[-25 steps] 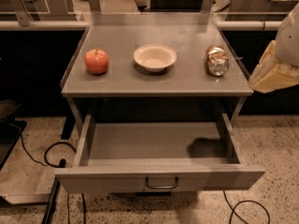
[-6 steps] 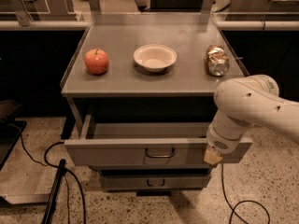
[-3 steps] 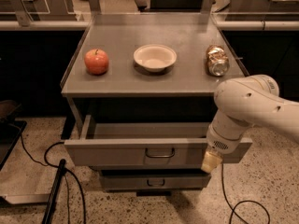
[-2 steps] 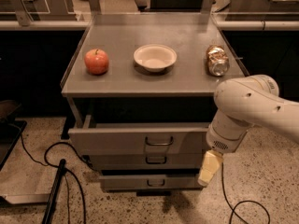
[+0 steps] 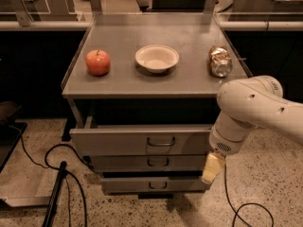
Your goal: Close top drawer
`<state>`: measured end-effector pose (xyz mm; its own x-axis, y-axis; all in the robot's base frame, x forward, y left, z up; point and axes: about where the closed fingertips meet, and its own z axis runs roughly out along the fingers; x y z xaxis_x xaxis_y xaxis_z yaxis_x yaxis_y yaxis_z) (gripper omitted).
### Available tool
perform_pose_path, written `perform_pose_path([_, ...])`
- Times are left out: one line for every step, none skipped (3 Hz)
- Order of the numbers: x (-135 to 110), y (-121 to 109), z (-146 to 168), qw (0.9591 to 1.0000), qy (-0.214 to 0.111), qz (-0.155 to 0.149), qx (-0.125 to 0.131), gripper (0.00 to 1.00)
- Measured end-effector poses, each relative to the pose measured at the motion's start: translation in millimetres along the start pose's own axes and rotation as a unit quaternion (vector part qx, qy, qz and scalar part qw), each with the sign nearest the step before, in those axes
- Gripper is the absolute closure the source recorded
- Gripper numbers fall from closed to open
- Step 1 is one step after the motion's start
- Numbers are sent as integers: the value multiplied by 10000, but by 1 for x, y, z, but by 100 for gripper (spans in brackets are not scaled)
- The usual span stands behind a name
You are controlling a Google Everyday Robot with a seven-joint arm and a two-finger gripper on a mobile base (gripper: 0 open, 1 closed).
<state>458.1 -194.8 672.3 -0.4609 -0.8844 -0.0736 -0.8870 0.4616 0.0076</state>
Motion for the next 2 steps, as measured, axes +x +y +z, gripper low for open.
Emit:
perform_pose_path([0,0,0,10000,0,0,0,41])
perform_pose_path([-5,-5,1,9999,71,39,106,64])
